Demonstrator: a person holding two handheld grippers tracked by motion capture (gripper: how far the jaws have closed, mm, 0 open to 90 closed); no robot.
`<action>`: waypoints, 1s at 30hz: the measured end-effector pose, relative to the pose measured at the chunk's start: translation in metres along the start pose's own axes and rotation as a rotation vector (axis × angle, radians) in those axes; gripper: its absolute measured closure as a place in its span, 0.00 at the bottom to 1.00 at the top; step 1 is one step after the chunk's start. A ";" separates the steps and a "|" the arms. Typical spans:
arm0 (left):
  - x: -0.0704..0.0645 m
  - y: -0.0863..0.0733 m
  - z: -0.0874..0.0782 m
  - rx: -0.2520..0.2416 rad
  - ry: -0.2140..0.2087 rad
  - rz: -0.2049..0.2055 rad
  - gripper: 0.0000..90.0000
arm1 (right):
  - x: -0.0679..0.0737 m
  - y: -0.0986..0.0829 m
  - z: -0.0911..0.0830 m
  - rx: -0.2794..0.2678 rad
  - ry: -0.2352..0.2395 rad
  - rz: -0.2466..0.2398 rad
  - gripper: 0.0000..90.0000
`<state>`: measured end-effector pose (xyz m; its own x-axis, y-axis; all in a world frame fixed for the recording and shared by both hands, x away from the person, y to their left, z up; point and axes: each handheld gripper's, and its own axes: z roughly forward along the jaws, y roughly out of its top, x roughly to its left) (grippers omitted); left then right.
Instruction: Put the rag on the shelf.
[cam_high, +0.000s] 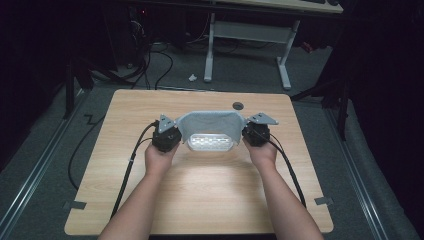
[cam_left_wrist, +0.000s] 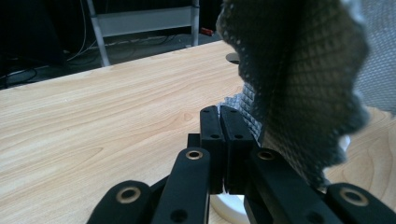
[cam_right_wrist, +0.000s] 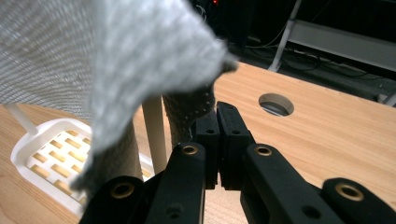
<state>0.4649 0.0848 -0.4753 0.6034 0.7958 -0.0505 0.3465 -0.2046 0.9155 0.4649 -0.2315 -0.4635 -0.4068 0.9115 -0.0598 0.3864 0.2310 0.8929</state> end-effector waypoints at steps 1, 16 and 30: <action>0.000 0.000 -0.001 -0.002 0.002 -0.002 0.98 | 0.000 -0.001 0.001 0.004 -0.002 0.000 0.99; 0.003 -0.003 -0.001 0.013 -0.007 -0.023 0.98 | -0.003 -0.011 0.004 0.032 -0.014 0.006 0.98; 0.013 -0.003 -0.016 -0.009 0.043 -0.050 0.76 | -0.015 -0.002 -0.016 -0.021 -0.028 0.021 0.87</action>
<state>0.4598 0.1048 -0.4721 0.5540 0.8287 -0.0796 0.3693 -0.1589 0.9156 0.4571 -0.2507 -0.4574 -0.3756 0.9253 -0.0535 0.3772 0.2054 0.9031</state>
